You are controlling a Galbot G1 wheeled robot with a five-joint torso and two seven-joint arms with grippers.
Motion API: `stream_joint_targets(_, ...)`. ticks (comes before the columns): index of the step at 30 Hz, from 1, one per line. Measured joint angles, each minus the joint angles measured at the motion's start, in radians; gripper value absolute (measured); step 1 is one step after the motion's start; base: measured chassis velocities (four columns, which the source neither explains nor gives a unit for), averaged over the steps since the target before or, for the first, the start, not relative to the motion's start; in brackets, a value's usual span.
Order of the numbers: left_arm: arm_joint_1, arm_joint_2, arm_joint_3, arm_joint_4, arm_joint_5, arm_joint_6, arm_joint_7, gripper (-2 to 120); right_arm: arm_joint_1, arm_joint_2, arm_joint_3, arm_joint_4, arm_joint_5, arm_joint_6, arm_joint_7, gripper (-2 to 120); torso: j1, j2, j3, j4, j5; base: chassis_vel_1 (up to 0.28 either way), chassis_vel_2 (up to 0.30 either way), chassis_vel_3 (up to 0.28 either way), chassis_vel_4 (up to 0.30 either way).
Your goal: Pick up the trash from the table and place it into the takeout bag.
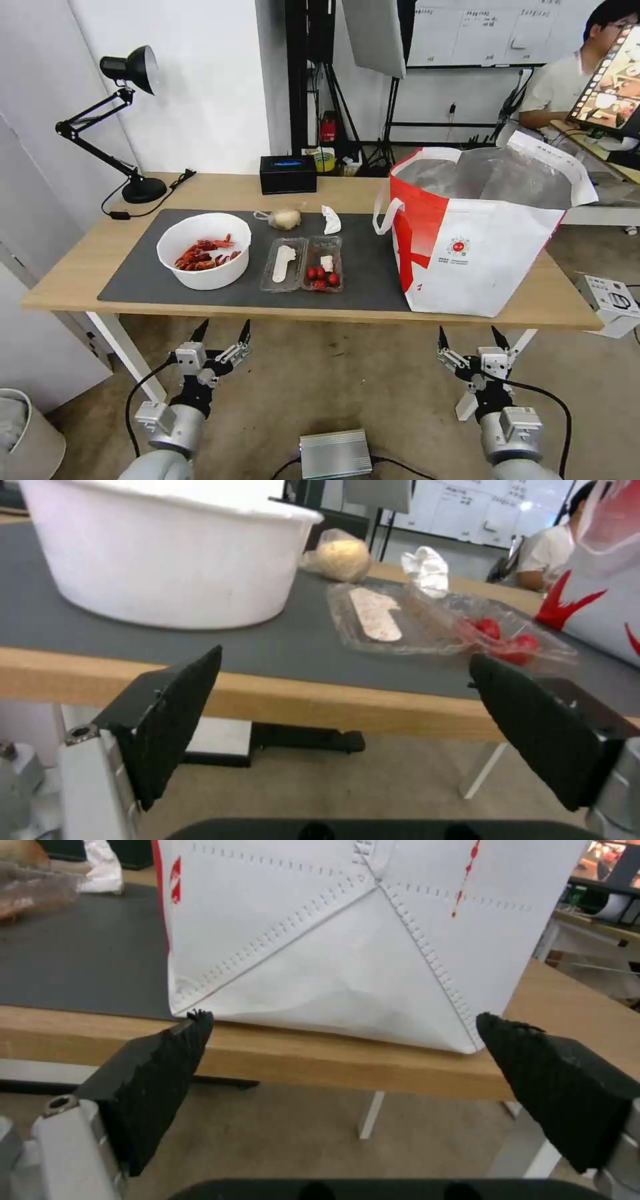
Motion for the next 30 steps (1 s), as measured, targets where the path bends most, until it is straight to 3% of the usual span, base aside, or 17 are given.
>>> stream_joint_targets(10, -0.003, 0.023, 0.015, -0.021, -0.032, 0.023, 0.002, 100, -0.001, 0.002, 0.001, 0.023, -0.003, 0.001, -0.005, 100, 0.000, 0.000, 0.000, 0.0000, 0.0000, 0.000, 0.000, 0.000, 0.000)
stream_joint_targets(18, -0.036, 0.072, 0.042, -0.049, -0.123, 0.086, -0.033, 100, -0.002, 0.001, -0.002, 0.051, -0.005, 0.005, -0.008, 100, 0.000, 0.000, 0.000, 0.0000, 0.0000, 0.000, 0.000, 0.000, 0.000)
stream_joint_targets(30, -0.105, 0.218, 0.090, -0.095, -0.409, 0.207, -0.139, 100, -0.004, -0.005, -0.005, 0.068, -0.011, 0.006, -0.010, 100, 0.000, 0.000, 0.000, -0.0001, 0.0000, 0.000, 0.000, 0.000, 0.000)
